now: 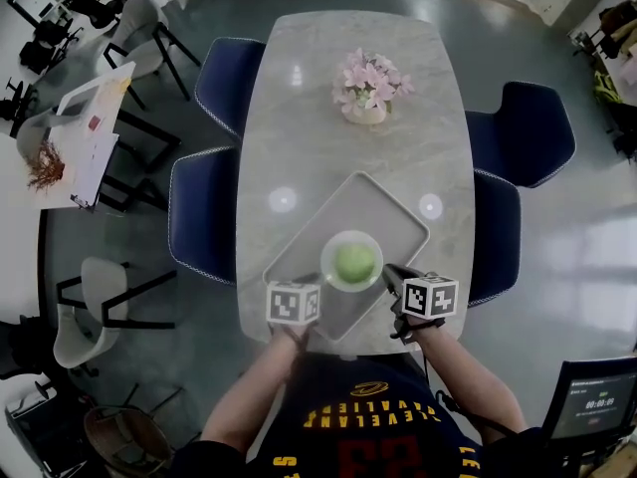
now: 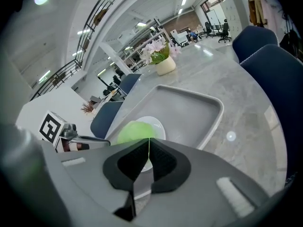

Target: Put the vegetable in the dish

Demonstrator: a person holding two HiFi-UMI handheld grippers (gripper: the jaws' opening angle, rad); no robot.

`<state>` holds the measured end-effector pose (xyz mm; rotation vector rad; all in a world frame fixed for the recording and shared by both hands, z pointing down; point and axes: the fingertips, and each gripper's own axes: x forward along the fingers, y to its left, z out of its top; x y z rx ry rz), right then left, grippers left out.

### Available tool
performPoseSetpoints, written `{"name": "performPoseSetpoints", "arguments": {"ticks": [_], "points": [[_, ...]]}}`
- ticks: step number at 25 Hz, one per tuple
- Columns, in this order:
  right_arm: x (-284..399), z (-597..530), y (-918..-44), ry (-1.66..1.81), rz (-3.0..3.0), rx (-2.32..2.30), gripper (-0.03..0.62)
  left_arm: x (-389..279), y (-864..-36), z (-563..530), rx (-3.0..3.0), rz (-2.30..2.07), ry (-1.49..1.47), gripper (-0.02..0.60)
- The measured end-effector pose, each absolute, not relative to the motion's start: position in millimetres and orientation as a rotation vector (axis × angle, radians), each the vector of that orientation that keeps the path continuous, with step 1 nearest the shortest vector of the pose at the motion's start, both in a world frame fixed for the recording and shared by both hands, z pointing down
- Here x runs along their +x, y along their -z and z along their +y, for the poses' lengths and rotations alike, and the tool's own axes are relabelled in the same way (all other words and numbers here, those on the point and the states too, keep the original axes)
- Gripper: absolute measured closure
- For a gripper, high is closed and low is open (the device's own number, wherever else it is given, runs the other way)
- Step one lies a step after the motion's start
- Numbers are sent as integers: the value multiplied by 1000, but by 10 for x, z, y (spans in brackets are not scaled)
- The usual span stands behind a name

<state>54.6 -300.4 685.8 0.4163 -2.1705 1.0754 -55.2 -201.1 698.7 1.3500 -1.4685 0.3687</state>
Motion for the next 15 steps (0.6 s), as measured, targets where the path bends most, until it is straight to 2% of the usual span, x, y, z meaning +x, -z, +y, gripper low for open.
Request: {"name": "performPoseSetpoints", "arguments": {"ticks": [4,10,15], "points": [[601,-2921,-6702,-1089,-2209,421,586,-389,-6720,-1954,1415,-1473,-297,578],[702,-2760,-6310,-1069,-2299,398,586,-141,-6206,-1898,1547,-1490,-205,578],[755,-2647,-5929,-1031,-2404,391,588,62,-5733,-1833,1622,-1442,20,578]]}}
